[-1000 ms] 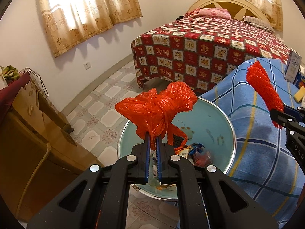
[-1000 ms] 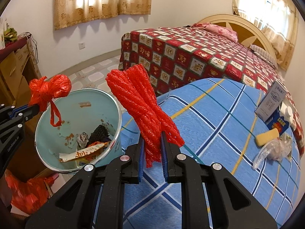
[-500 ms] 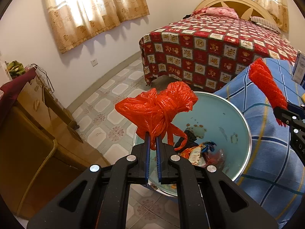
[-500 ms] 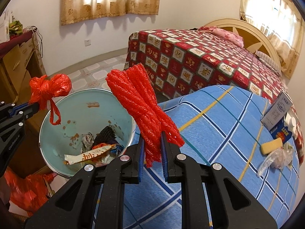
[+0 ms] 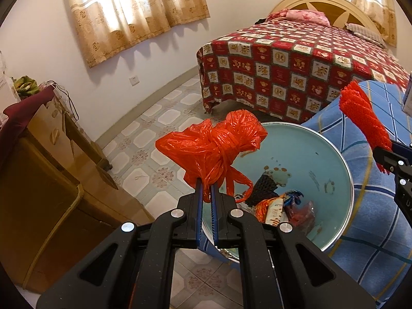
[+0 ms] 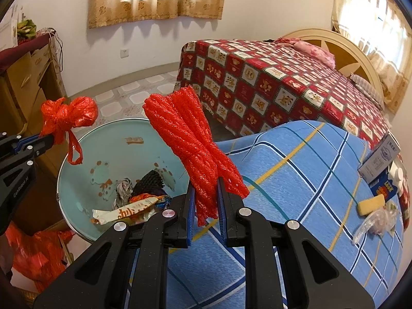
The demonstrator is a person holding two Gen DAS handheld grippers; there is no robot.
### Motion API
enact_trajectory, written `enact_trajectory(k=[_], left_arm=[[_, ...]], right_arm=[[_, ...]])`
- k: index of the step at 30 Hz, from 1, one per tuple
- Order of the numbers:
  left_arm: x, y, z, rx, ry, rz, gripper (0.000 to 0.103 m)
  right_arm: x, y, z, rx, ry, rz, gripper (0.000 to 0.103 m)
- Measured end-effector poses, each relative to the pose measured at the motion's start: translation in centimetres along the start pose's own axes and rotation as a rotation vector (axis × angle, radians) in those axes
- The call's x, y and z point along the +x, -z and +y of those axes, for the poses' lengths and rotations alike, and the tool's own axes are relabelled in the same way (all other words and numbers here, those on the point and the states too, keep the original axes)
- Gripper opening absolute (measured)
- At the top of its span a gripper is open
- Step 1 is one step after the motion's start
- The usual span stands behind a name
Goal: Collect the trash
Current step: 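Carry the red plastic bag and red rope bundle over the blue bin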
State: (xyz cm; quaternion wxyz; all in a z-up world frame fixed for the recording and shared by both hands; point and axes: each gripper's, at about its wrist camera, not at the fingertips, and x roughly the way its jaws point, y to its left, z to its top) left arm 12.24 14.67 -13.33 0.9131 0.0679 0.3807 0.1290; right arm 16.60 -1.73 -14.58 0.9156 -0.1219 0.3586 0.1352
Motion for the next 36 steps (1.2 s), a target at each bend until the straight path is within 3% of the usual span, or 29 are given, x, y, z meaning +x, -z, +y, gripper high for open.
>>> enact_trajectory(k=[36], left_arm=[[0.8, -0.1, 0.7, -0.013, -0.027, 0.015, 0.006]], right_arm=[[0.4, -0.7, 1.5, -0.031, -0.015, -0.001, 0.016]])
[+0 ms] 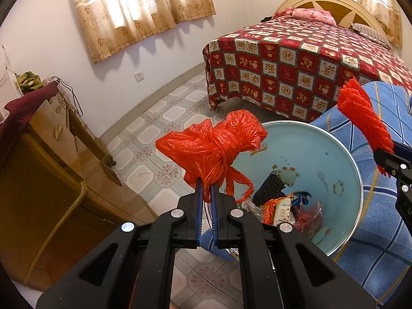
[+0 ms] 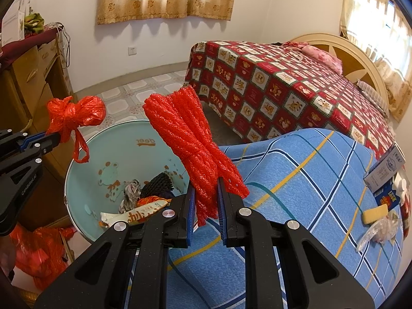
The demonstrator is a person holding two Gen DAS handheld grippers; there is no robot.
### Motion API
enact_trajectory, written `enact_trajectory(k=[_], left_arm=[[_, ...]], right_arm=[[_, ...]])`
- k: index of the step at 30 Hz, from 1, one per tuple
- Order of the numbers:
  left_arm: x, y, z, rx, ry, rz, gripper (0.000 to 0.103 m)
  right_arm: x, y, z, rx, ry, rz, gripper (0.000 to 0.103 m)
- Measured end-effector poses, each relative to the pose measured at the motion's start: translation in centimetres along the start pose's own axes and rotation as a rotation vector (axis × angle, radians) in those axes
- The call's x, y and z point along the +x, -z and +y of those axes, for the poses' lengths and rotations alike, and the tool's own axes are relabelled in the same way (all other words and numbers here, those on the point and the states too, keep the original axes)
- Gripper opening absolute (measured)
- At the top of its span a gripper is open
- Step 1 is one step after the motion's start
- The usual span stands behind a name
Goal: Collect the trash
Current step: 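Carry the red plastic bag and red rope bundle over the blue bin, then open both tools to drop the red bag and rope bundle into the bin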
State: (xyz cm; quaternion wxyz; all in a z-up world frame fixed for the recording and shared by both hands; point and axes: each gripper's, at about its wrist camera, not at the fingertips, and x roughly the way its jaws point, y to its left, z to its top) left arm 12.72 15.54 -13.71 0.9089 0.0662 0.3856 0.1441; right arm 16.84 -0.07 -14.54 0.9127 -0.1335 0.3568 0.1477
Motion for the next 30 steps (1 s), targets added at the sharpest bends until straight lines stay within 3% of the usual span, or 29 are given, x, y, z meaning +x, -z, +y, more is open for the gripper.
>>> enact_trajectory(k=[12, 15, 17, 21, 25, 30], left_arm=[[-0.2, -0.2, -0.9, -0.010, 0.034, -0.003, 0.009], [-0.3, -0.2, -1.0, -0.013, 0.047, -0.007, 0.025], [-0.3, -0.1, -1.1, -0.012, 0.052, -0.009, 0.045], [-0.3, 0.1, -1.5, -0.006, 0.057, -0.005, 0.048], [-0.2, 0.3, -1.8, 0.002, 0.059, -0.005, 0.065], [-0.4, 0.4, -2.0, 0.005, 0.061, -0.003, 0.071]], right_arm=[[0.4, -0.2, 1.5, -0.026, -0.035, -0.001, 0.019], [0.6, 0.0, 1.2, -0.022, -0.044, -0.004, 0.037], [0.7, 0.1, 1.3, -0.021, -0.048, -0.002, 0.039], [0.7, 0.3, 1.2, -0.011, -0.054, 0.003, 0.042], [0.6, 0.4, 1.0, -0.007, -0.052, -0.003, 0.050], [0.3, 0.8, 0.6, 0.006, -0.051, -0.006, 0.052]])
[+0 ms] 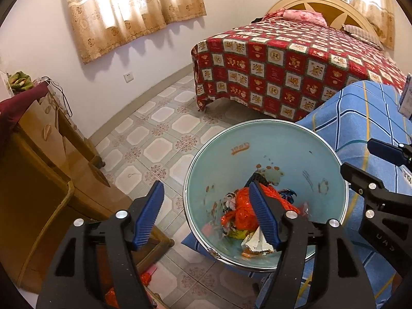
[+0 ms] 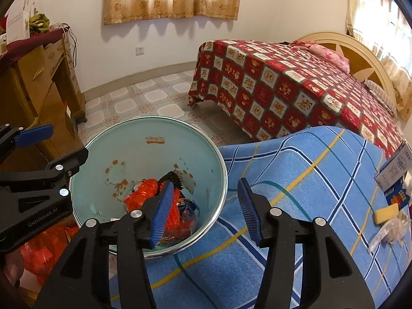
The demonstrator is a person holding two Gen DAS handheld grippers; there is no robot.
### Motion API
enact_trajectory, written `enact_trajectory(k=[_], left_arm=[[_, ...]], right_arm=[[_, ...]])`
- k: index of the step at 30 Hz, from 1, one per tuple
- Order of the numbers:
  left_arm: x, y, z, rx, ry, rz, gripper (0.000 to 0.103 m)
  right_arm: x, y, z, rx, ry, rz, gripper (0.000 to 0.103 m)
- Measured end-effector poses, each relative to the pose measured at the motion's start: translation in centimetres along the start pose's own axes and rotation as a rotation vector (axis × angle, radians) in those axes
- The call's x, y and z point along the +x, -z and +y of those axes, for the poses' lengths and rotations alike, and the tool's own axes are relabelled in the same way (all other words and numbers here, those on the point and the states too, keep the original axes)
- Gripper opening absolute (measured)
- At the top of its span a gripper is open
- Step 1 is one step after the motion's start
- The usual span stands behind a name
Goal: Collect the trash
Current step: 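Open both tools to drop the red bag and rope bundle into the bin, then grasp the yellow sponge with the left tool while the right tool grasps the clear plastic bag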
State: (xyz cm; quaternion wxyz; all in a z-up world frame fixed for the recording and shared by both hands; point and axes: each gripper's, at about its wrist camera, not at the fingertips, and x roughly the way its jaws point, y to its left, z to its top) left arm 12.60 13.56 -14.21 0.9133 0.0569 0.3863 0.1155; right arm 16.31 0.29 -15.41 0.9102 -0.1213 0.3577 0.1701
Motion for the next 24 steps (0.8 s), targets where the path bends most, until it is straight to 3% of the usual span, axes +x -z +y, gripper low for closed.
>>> enact_trajectory(k=[6, 11, 24], left_arm=[[0.0, 0.0, -0.5, 0.009, 0.001, 0.007, 0.075], [0.2, -0.4, -2.1, 0.033, 0.015, 0.009, 0.076], [0.6, -2.2, -10.6, 0.110, 0.111, 0.009, 0.076]], right_arm=[[-0.7, 0.4, -1.4, 0.021, 0.018, -0.008, 0.053], [-2.1, 1.7, -4.6, 0.069, 0.086, -0.015, 0.055], [-5.2, 8.1, -25.2, 0.573, 0.442, 0.032, 0.057]])
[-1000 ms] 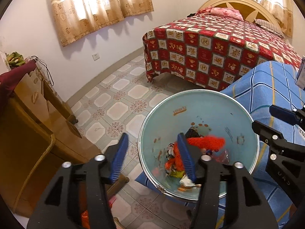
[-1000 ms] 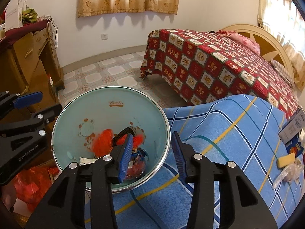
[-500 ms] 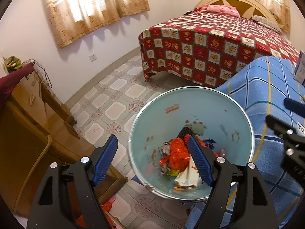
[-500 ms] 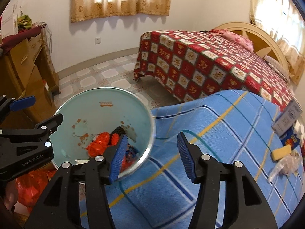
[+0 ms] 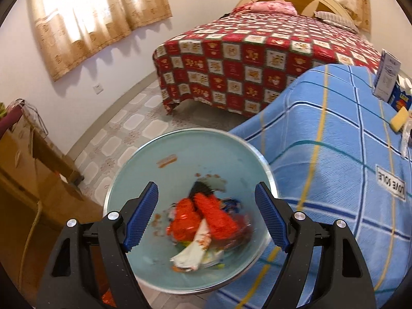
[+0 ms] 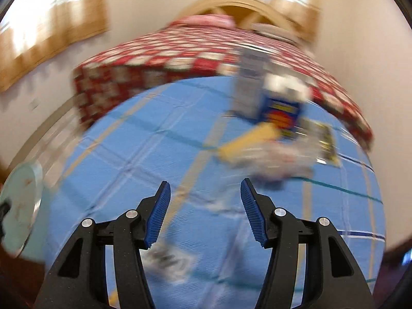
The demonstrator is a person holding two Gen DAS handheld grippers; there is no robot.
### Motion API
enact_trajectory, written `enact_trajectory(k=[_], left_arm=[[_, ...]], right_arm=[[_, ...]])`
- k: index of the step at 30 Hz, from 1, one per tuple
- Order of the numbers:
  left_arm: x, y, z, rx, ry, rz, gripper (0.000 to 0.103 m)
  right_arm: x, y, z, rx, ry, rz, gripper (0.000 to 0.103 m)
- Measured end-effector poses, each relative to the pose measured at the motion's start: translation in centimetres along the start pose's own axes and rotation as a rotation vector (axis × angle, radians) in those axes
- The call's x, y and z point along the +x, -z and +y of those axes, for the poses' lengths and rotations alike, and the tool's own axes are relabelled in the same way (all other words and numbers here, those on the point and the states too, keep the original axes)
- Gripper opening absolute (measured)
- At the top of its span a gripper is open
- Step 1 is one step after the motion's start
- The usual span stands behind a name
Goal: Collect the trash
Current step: 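Grasp the yellow sponge with the left tool while the right tool grasps the clear plastic bag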
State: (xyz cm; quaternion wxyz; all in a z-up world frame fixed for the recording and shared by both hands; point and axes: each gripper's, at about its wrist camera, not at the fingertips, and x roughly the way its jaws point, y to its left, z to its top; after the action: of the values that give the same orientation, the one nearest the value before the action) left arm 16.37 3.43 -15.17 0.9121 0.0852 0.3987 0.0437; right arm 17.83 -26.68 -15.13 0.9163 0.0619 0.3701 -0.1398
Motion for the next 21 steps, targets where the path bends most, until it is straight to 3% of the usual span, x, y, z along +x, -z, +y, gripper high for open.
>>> enact_trajectory(k=[5, 9, 10, 11, 12, 16, 21], left_arm=[[0.7, -1.0, -2.0, 0.015, 0.006, -0.004, 0.077], [1.2, -1.4, -3.4, 0.025, 0.024, 0.005, 0.077], [1.2, -1.5, -3.8, 0.030, 0.030, 0.007, 0.077], [1.2, -1.6, -4.1, 0.037, 0.035, 0.008, 0.077], [1.2, -1.8, -4.6, 0.045, 0.041, 0.008, 0.077], [1.3, -2.3, -6.2, 0.078, 0.057, 0.009, 0.077], [1.4, -3.2, -8.0, 0.096, 0.075, 0.013, 0.077]], right_arm=[[3.0, -1.5, -5.2, 0.115, 0.062, 0.034, 0.057], [5.4, -1.6, -7.1, 0.135, 0.030, 0.101, 0.055], [6.0, -1.4, -7.6, 0.132, 0.006, 0.126, 0.050], [6.2, -1.2, -7.8, 0.132, -0.006, 0.135, 0.034], [6.4, -1.1, -8.0, 0.131, -0.021, 0.137, 0.025], [5.9, -0.5, -8.6, 0.103, -0.062, 0.129, 0.012], [3.6, 0.3, -9.1, 0.077, -0.085, 0.097, 0.010]])
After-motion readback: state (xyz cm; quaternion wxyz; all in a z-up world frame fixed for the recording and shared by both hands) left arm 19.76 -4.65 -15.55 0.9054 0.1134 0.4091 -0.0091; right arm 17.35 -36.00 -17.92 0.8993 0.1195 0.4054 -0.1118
